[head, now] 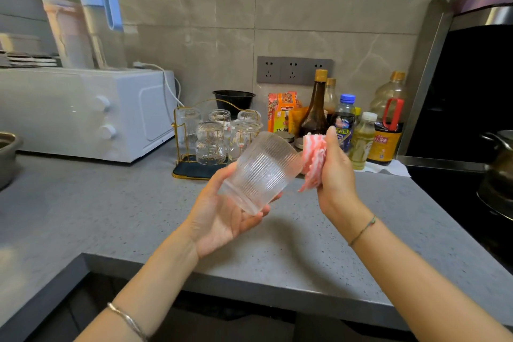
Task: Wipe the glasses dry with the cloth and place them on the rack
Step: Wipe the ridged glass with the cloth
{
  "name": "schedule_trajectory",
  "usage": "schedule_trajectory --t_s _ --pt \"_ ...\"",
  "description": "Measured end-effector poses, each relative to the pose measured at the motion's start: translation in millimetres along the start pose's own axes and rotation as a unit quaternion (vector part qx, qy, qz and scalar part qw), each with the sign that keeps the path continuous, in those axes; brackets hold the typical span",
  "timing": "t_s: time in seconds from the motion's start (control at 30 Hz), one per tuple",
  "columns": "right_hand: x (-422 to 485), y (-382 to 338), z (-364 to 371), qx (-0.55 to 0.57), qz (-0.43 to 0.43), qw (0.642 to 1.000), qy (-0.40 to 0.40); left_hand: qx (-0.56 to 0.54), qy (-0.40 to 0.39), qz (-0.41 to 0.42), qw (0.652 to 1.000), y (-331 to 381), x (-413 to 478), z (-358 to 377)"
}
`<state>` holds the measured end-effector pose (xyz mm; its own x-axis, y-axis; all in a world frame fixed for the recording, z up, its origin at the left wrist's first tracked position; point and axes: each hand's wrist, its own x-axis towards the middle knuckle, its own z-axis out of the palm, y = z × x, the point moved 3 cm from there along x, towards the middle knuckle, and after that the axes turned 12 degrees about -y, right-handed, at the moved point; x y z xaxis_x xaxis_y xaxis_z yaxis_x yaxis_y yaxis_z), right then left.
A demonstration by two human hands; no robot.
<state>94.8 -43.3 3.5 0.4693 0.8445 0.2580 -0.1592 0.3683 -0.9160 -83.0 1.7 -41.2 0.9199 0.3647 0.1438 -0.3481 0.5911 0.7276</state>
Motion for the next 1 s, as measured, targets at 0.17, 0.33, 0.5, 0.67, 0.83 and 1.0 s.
schedule_trajectory --t_s 0.17,0.33,0.5,0.67,0.83,1.0 --pt "-3 46 -9 -0.102 0.056 0.993 -0.031 0.124 0.168 0.038 0.977 11 -15 -25" --pt "-10 92 -16 -0.307 0.035 0.936 -0.169 0.24 0.265 0.05 0.933 17 -24 -42" --pt "-10 98 -13 -0.44 0.046 0.865 -0.236 0.379 0.315 0.042 0.869 21 -31 -53" --pt "-14 46 12 -0.442 -0.05 0.849 -0.285 0.469 0.352 0.088 0.805 29 -36 -47" --pt "-17 32 61 -0.557 -0.16 0.723 -0.376 0.584 0.342 0.112 0.728 42 -39 -33" --pt "-7 35 95 -0.552 -0.198 0.722 -0.368 0.649 0.388 0.099 0.648 58 -45 -18"
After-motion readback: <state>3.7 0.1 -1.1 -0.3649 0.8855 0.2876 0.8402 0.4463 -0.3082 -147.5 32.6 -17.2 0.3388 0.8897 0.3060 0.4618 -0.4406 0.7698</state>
